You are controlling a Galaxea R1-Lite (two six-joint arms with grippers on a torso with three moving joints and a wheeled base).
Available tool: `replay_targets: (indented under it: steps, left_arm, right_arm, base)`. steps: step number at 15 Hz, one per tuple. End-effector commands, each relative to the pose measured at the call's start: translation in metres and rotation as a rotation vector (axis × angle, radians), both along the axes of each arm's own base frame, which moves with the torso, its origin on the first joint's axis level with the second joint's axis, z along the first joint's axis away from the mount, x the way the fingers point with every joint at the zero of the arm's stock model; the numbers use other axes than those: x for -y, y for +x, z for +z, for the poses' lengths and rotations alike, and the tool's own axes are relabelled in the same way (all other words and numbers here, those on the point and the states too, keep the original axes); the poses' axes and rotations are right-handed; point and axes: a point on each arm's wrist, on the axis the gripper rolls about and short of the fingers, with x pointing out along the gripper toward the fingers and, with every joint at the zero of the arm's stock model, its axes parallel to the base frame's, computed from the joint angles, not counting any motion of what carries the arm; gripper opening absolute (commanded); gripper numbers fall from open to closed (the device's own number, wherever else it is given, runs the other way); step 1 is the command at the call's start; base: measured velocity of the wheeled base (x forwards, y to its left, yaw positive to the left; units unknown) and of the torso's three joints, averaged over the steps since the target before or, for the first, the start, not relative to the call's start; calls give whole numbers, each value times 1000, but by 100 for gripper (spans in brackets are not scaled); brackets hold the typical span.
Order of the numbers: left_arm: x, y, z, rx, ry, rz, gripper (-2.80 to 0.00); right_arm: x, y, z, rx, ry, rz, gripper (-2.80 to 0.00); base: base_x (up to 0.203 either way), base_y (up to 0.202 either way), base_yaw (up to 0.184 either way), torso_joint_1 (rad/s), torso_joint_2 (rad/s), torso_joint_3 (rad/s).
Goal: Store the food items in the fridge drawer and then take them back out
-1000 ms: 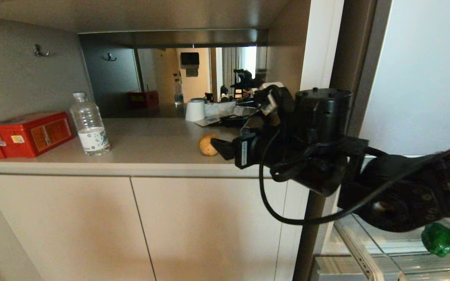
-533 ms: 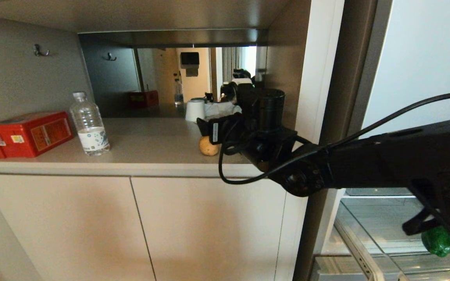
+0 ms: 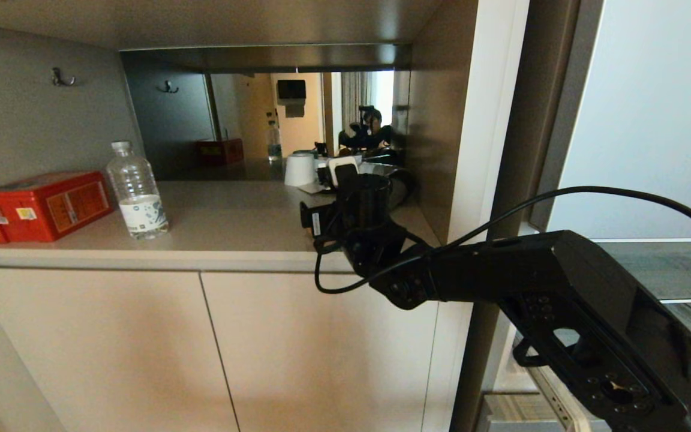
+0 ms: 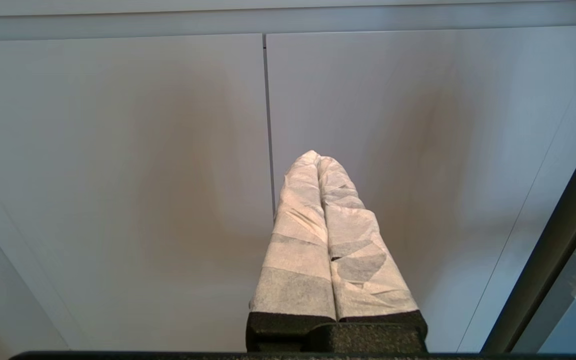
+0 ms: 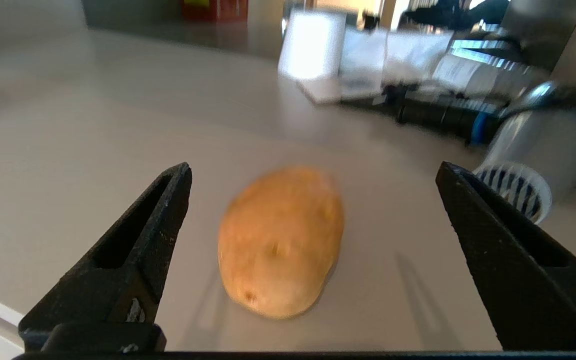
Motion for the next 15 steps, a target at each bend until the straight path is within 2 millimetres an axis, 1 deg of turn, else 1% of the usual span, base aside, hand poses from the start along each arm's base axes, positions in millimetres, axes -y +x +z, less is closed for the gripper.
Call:
replay_targets:
  steps: [1,11,15]
  left_arm:
    - [0,1,-3,-11,0,0,-280]
    - [0,1,-3,-11,0,0,-280]
    - [0,1,-3,-11,0,0,-280]
  right_arm:
    - [0,3,-8,-11,-10,-8,0]
    - [1,4,-14,-52,-50,-32,0]
    - [3,8,-19,-57,-64,-41,0]
  base:
    - [0,0,0,0,0,0]
    - [0,0,0,0,0,0]
    - [0,0,0,0,0,0]
